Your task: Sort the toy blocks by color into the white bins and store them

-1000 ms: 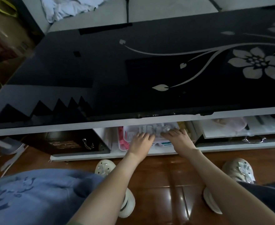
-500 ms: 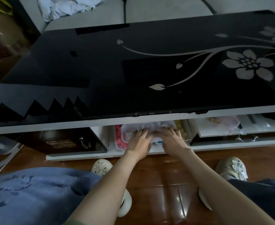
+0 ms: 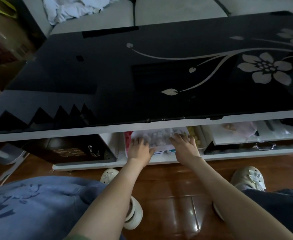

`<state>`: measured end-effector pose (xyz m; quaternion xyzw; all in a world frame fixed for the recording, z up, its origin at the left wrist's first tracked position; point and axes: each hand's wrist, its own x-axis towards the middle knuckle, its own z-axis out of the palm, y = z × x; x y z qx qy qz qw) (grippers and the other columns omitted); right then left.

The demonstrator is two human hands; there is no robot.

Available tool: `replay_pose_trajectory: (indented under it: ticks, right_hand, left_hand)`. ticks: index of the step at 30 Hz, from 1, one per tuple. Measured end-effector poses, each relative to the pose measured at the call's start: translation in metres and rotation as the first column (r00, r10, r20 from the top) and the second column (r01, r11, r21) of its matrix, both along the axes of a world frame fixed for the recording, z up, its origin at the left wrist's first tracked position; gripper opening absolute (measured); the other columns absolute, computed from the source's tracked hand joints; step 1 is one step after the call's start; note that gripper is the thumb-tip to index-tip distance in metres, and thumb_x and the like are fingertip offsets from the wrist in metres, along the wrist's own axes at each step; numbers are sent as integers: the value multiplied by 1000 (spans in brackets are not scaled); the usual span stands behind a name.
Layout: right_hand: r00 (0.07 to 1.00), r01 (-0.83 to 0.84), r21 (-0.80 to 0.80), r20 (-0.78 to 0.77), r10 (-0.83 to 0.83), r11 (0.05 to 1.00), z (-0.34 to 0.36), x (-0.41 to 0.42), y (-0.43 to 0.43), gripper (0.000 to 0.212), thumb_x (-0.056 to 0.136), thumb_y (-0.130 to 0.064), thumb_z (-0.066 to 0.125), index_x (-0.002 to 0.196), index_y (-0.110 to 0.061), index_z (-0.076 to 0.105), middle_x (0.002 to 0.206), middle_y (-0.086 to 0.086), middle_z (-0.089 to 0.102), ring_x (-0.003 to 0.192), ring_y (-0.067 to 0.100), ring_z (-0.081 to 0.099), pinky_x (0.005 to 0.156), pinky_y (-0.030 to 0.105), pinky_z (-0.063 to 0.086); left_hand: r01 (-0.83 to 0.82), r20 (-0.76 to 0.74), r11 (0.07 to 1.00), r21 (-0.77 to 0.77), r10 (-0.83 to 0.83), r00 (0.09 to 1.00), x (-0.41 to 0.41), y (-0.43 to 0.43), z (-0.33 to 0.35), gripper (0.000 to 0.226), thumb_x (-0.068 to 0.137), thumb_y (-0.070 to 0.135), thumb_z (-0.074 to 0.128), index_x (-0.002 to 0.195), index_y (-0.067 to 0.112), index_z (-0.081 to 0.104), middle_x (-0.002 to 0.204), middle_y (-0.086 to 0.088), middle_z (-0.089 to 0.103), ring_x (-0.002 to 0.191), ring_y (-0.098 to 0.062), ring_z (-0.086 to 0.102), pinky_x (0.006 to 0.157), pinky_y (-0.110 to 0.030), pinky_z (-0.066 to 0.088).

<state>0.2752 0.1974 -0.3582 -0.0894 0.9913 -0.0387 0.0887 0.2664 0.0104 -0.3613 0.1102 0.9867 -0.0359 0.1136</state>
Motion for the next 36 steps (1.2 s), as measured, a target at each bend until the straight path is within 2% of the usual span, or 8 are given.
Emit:
replay_pose_trajectory:
  ticks: [7,10,12,17,22,26,32,36]
  right_hand:
    - [999,-45,-40,23,46,998,3,1,-8,64,90,-11,46,147,-26,21,155,0,15,144,19,11,117,47,3]
    - [997,-53,-53,57,56,997,4,-1,-10,62,92,-13,44,148,-26,21,155,-4,19,144,16,13,116,47,-3]
    - [998,-27,-50,53,30,998,4,-3,-10,65,90,-12,46,148,-28,21,154,-5,21,144,17,15,116,46,-2]
    - [1000,-3,-78,-5,3,997,3,-2,-11,65,86,-11,51,144,-27,27,149,0,26,140,21,22,113,43,8]
    - [997,-4,-3,80,4,1000,6,-8,-26,53,89,-15,47,140,-17,34,144,5,38,134,25,32,109,40,18]
    - [984,-21,-107,171,39,994,8,-12,-42,52,92,-12,43,142,-16,30,147,7,34,136,24,29,107,37,22]
    - [986,-27,-221,153,62,975,16,-4,-41,63,94,-14,44,150,-17,16,154,3,25,141,21,23,112,38,18]
    - [996,12,-232,86,8,973,41,12,-34,59,94,-14,46,148,-13,23,151,7,30,138,26,28,111,41,22]
  left_hand:
    - [56,-122,982,179,-34,992,7,-1,6,57,97,42,39,146,13,28,151,-11,29,138,-28,31,113,-39,26]
    - [152,-4,975,160,-153,988,2,6,3,60,98,49,32,150,23,19,159,-5,14,146,-24,10,119,-44,5]
    - [108,76,991,76,-114,991,0,6,-2,58,98,55,22,147,25,29,154,-7,29,145,-25,17,118,-46,3]
    - [20,-2,998,62,-20,1000,-2,0,-4,56,99,50,16,131,20,51,135,-9,52,129,-26,43,113,-43,19]
    - [-14,-15,995,103,16,1000,3,-1,1,44,100,38,31,134,14,45,138,-10,48,128,-28,42,113,-42,23]
    - [-7,30,990,140,2,1000,6,-5,-4,43,98,31,41,138,17,41,142,-7,44,133,-27,38,116,-43,18]
    - [-94,55,953,287,82,995,7,5,5,57,96,22,46,148,15,23,139,-15,46,125,-31,46,104,-42,40]
    - [-108,64,944,312,93,994,12,15,35,39,97,10,42,135,7,44,129,-16,55,112,-31,56,95,-40,47]
